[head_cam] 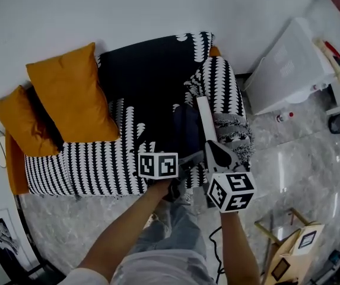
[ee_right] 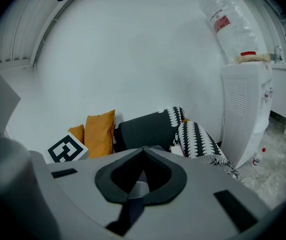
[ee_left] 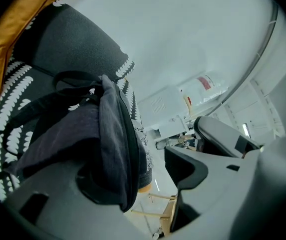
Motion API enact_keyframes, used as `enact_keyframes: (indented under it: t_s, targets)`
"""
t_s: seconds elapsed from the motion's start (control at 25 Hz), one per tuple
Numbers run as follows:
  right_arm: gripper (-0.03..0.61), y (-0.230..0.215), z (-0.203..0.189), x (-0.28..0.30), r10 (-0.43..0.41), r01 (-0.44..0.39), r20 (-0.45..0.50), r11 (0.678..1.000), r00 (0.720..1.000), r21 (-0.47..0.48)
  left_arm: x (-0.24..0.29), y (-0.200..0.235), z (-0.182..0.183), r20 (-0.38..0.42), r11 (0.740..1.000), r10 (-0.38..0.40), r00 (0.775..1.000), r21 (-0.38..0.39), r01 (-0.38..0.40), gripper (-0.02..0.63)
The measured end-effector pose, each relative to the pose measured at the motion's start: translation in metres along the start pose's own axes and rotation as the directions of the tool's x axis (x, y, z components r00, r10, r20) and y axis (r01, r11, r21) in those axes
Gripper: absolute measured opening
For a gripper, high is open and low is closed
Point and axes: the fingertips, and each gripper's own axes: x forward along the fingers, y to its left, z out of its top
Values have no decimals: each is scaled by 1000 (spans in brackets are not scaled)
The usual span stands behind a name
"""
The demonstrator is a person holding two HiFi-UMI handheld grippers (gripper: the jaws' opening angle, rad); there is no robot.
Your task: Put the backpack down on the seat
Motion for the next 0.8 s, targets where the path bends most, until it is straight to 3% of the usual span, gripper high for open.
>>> enact_keyframes:
  t_s: [0.24,0.4,0.8]
  targets:
    - [2,13,-7,-11,-7,7,1,1000,1000,-4,-14,2,-8,-22,997,49,999,59,-47,270]
    - [2,20,-8,-17,-9,9,1,1000,1000,-7,-24,-7,-9,-10,999,-1,1000,36,2,270]
    - [2,58,-4,-33,6,-6,19,999,1000,-40,-71,-28,1,65,993,-5,998,119,-3,270]
